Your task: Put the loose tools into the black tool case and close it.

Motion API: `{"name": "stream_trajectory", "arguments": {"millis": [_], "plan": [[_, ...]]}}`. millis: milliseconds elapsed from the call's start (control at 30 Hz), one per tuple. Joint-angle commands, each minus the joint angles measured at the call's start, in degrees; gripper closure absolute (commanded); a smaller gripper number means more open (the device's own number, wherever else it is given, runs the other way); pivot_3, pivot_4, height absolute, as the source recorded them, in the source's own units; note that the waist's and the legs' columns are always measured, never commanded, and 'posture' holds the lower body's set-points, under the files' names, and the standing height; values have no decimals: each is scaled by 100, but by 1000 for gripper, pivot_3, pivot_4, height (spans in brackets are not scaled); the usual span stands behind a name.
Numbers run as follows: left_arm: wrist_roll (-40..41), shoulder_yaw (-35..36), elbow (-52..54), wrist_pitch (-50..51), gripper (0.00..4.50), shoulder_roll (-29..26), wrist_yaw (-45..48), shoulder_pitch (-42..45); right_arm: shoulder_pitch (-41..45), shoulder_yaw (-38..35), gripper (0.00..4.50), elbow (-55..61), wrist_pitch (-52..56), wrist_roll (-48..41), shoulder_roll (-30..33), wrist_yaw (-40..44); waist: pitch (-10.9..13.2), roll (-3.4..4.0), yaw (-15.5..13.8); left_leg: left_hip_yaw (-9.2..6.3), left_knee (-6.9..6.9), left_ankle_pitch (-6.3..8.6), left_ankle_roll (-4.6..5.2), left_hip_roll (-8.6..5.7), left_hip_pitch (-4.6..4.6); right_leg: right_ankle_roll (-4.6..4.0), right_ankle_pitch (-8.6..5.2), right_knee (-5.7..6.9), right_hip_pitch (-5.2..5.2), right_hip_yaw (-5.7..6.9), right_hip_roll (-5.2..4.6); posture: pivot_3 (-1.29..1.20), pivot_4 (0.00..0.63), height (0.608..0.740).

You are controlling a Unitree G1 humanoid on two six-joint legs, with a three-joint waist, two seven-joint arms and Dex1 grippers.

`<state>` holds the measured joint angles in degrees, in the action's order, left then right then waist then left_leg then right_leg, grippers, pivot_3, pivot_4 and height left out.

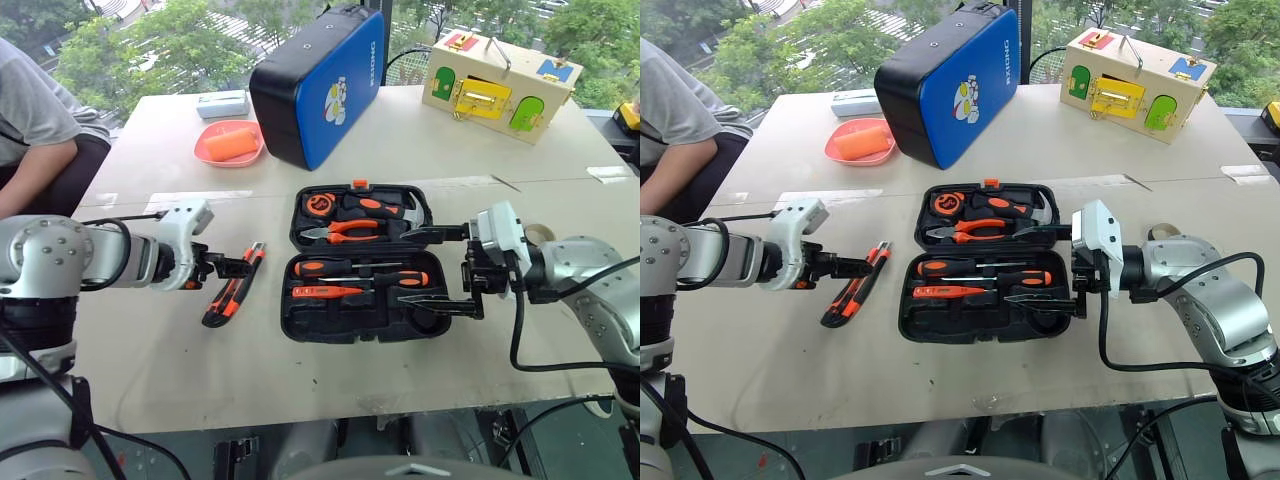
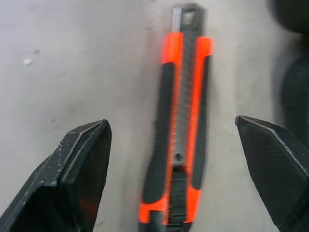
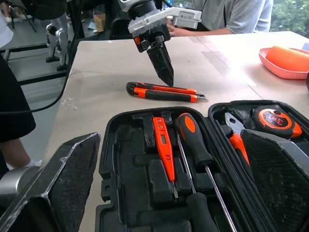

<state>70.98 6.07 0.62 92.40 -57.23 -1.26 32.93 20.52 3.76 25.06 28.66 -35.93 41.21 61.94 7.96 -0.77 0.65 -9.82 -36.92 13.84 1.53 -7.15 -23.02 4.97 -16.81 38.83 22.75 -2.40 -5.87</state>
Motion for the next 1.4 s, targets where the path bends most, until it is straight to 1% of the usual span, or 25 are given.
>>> {"name": "stream_trajectory", "arguments": {"millis": [33, 133, 267, 333, 400, 433, 500, 533, 567, 633, 667, 733, 800, 833, 867, 900, 933, 967, 1000, 1067, 1200, 1233, 1300, 1400], "plan": [[341, -234, 288, 10, 41, -83, -114, -25, 32, -38, 0, 187, -58, -18, -44, -40, 0, 0, 6, 0, 1, 0, 0, 0, 0, 0, 0, 0, 0, -1, 0, 0, 150, 735], [76, -522, 394, 10, 41, -81, -119, -178, 33, -48, 0, 222, -42, -24, -61, -75, 0, 0, 15, 0, 3, 0, 0, 0, 0, 0, 0, 1, 1, -5, 0, 0, 150, 735], [-275, -656, 411, 10, 41, -73, 66, -263, -30, -82, 0, 292, -36, -43, -55, -115, -1, 1, 12, 4, 4, 0, 0, 0, 2, 0, 0, 2, 1, -4, 1, 0, 150, 735], [-386, -635, 441, 10, 547, -52, 205, -287, -54, -90, 0, 316, -36, -45, -52, -140, -1, 1, 14, 5, 4, 0, 0, 0, 4, 0, 0, 2, 1, -4, 1, 0, 150, 735], [-513, -632, 490, 10, 1299, -49, 341, -292, -71, -100, 0, 338, -33, -50, -44, -154, 0, 1, 12, 6, 4, 0, 0, 0, 4, 0, 0, 1, 1, -4, 1, 0, 150, 735], [-570, -622, 513, 10, 1929, -47, 401, -300, -83, -110, 0, 351, -34, -54, -36, -156, 0, 1, 11, 6, 5, 0, 0, 0, 4, 0, 0, 0, 1, -4, 1, 0, 150, 735], [-701, -580, 546, 10, 2795, -89, 570, -315, -98, -136, 0, 375, -63, -48, -9, -138, 0, 1, 8, 6, 6, 0, 0, 0, 4, 0, 0, -1, 1, -4, 1, 0, 150, 735], [-783, -551, 554, 10, 2901, -127, 705, -303, -98, -152, 0, 384, -83, -45, 9, -118, 0, 1, 8, 6, 6, 0, 0, 0, 4, 0, 0, -1, 1, -4, 1, 0, 150, 735], [-879, -528, 575, -32, 2905, -189, 894, -287, -92, -162, 0, 391, -105, -36, 26, -99, 0, 1, 9, 6, 6, 0, 0, 0, 3, 0, 0, -1, 1, -3, 1, 0, 150, 735], [-1189, -685, 727, -601, 2905, -550, 1713, -267, -76, -167, 0, 398, -173, 9, 90, -30, 2, -1, 11, 6, 6, 0, 0, 0, 3, 0, 0, -1, 1, -2, 1, 0, 150, 735], [-1417, -869, 857, -1003, 2905, -843, 2271, -275, -81, -169, 0, 403, -206, 26, 135, 15, 6, -3, 14, 6, 7, 0, 0, 0, 1, 0, 0, -1, 3, -2, 2, 0, 150, 735], [-2096, -1177, 1094, -2293, 2905, -1424, 3659, -367, -114, -180, 0, 422, -256, 34, 247, 129, 18, -12, 15, 6, 9, 0, -1, 1, 0, -1, -1, -1, 3, -1, 2, 0, 150, 735], [-2517, -1316, 1190, -3305, 2905, -1789, 4961, -357, -176, -202, 0, 446, -298, 24, 390, 276, 23, -4, -2, 10, 17, -1, -1, 2, -1, -2, -1, -9, 4, -2, 1, 0, 150, 735], [-2690, -1361, 1438, -4056, 2905, -1993, 5995, -385, -287, -214, 0, 504, -313, 14, 559, 456, 26, 0, -19, 10, 19, -1, -1, 2, 0, -2, -1, -18, 3, -1, 0, 0, 150, 735], [-2827, -1395, 1592, -4583, 2905, -2115, 6730, -402, -360, -223, 0, 537, -326, 4, 680, 587, 30, 2, -44, 9, 22, 0, -1, 2, -1, -2, -1, -26, 2, 3, -3, 0, 150, 735], [-2970, -1521, 1723, -4990, 2905, -2091, 7330, -288, -469, -236, 0, 589, -337, -2, 816, 714, 30, 2, -70, 5, 24, 0, -1, 2, -10, -2, -1, -36, 3, 8, -4, 0, 150, 735], [-3093, -1608, 1763, -5237, 2905, -2037, 7707, -192, -534, -249, 0, 618, -347, -16, 910, 790, 31, 7, -101, -1, 25, 0, 0, 2, -17, -2, -1, -53, 0, 12, -5, 0, 150, 735], [-3228, -1756, 1753, -5331, 2905, -1895, 7916, -27, -585, -263, 0, 636, -354, -27, 972, 825, 32, 7, -99, 3, 26, 0, 0, 2, -18, -2, 0, -64, -3, 15, -5, 0, 150, 735], [-3431, -2086, 1740, -5303, 2905, -1576, 8044, 298, -666, -298, 0, 686, -339, -45, 1032, 831, 31, 14, -129, 3, 26, 0, 1, 2, -21, -2, 0, -66, -5, 16, -5, 0, 150, 735], [-3746, -2470, 1668, -5231, 2905, -1166, 8231, 693, -755, -344, 0, 742, -324, -69, 1088, 820, 33, 11, -140, -2, 18, 0, 2, 2, -32, 0, 1, -66, -5, 26, -2, 0, 150, 735], [-4380, -3498, 1318, -4868, 2905, -85, 8518, 1524, -1027, -555, 0, 1034, -147, -183, 1117, 543, 40, 3, -124, -14, -28, 4, 8, 4, -68, 2, 2, -46, 9, 46, 5, 0, 150, 735], [-4531, -3708, 1240, -4780, 2905, 60, 8560, 1633, -1101, -609, 0, 1103, -110, -211, 1122, 480, 51, -13, -134, -15, -31, 4, 8, 3, -68, 3, 3, -44, 8, 48, 5, 0, 150, 735], [-4883, -4041, 1074, -4930, 2905, 300, 8677, 1732, -1255, -747, 0, 1253, -16, -301, 1126, 338, 52, -15, -130, -20, -49, 5, 10, 1, -73, 7, 5, -37, 6, 56, 7, 0, 150, 735], [-5186, -4292, 853, -5030, 2905, 628, 8731, 1818, -1385, -885, 0, 1416, 106, -401, 1120, 139, 53, -16, -98, -21, -49, 4, 10, 1, -71, 7, 5, -30, 7, 55, 7, 0, 150, 735]]}}
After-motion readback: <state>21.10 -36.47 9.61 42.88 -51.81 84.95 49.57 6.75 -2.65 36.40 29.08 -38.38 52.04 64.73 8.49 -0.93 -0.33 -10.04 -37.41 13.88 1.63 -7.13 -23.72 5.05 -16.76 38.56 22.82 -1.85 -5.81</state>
